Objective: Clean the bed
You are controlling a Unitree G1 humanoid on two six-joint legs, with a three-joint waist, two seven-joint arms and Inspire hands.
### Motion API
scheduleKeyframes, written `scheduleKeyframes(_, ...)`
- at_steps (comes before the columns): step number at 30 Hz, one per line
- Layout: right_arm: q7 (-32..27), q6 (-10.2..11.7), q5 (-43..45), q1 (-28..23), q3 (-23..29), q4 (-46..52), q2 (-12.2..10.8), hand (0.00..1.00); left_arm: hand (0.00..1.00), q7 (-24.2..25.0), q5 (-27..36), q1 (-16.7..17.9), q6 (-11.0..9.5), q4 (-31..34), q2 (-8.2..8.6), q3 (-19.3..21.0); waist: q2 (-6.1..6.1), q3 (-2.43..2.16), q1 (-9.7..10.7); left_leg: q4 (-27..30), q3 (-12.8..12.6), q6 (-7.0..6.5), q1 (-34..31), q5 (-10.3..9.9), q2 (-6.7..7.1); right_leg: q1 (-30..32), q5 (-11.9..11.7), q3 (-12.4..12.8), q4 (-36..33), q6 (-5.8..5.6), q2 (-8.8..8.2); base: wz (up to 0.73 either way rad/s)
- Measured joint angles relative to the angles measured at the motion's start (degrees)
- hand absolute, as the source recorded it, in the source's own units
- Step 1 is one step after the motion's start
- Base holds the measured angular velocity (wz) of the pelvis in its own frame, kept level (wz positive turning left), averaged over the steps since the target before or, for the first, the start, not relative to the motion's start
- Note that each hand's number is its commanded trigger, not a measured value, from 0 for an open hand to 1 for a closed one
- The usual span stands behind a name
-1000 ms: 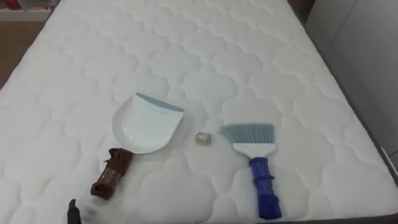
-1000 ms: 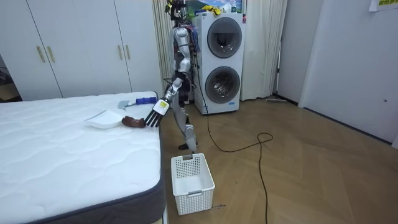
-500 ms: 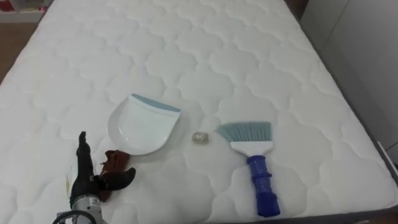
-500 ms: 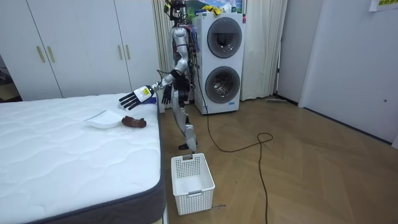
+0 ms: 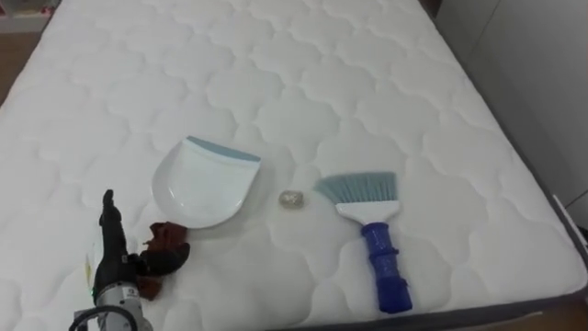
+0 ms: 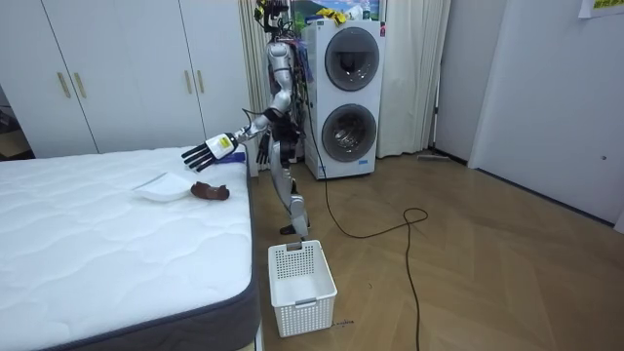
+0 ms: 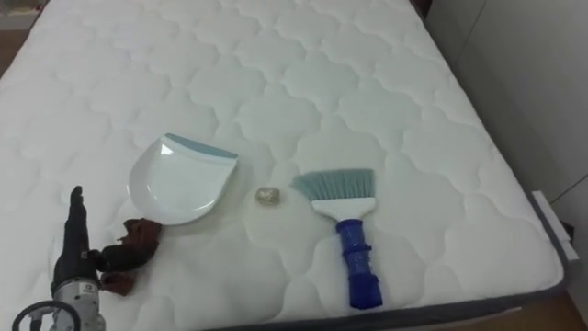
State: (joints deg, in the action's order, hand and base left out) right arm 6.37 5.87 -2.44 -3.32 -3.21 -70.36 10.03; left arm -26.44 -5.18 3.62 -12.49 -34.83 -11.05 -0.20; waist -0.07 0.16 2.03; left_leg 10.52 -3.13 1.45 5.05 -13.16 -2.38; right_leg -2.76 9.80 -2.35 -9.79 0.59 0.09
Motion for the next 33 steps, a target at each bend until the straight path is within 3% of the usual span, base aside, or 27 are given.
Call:
scheduleKeyframes(1,0.0,-0.1,0.0,0.0,0.0,0.0,0.4,0.00,0.00,0.0,0.0,-0.8,0.0,-1.3,-0.22,0.0,0.40,-0.27,0.0,0.2,0.0,0.00,-0.6,0.0,0.05,0.6,0.0,-0.1,-0.1,-0.03,-0.07,0.00)
scheduleKeyframes(4,0.0,-0.6,0.0,0.3,-0.1,0.1,1.4,0.00,0.00,0.0,0.0,-2.5,0.0,-4.7,-0.88,0.0,1.59,-0.50,0.0,0.3,0.0,-0.26,-2.0,0.2,0.05,1.8,-0.4,-0.1,-0.2,0.02,-0.09,0.00)
scheduleKeyframes(9,-0.5,-1.0,0.2,1.7,-0.1,-0.3,2.4,0.00,0.00,-0.3,0.0,-6.2,1.1,-10.6,-1.68,0.0,2.69,-0.13,0.6,0.3,0.1,-0.60,-4.6,0.6,0.09,4.7,-0.5,-1.2,-1.2,0.08,-0.29,0.01)
scheduleKeyframes(18,-2.1,-0.5,-0.9,3.8,-2.4,-1.0,2.6,0.00,0.00,-0.1,2.0,-14.4,1.2,-17.7,-1.91,-0.1,2.55,0.41,1.1,1.2,0.1,-0.72,-9.5,1.1,0.18,9.8,-0.9,-2.6,-2.7,0.17,-0.72,0.00)
scheduleKeyframes(22,-3.0,-0.3,-1.7,4.9,-4.7,-1.0,2.6,0.00,0.00,0.7,2.6,-17.9,1.2,-20.4,-2.55,-0.2,1.93,1.03,1.7,2.4,0.2,-0.73,-12.0,1.1,0.20,11.8,-0.9,-3.5,-3.0,0.21,-0.92,0.03)
scheduleKeyframes(33,-5.4,0.9,-6.9,5.5,-11.1,-1.1,3.7,0.00,0.00,0.9,7.3,-21.8,1.1,-24.1,-3.58,-2.3,2.23,1.51,2.6,4.0,-0.3,-0.71,-15.2,1.0,0.16,14.4,-0.9,-3.7,-3.2,0.25,-1.06,0.00)
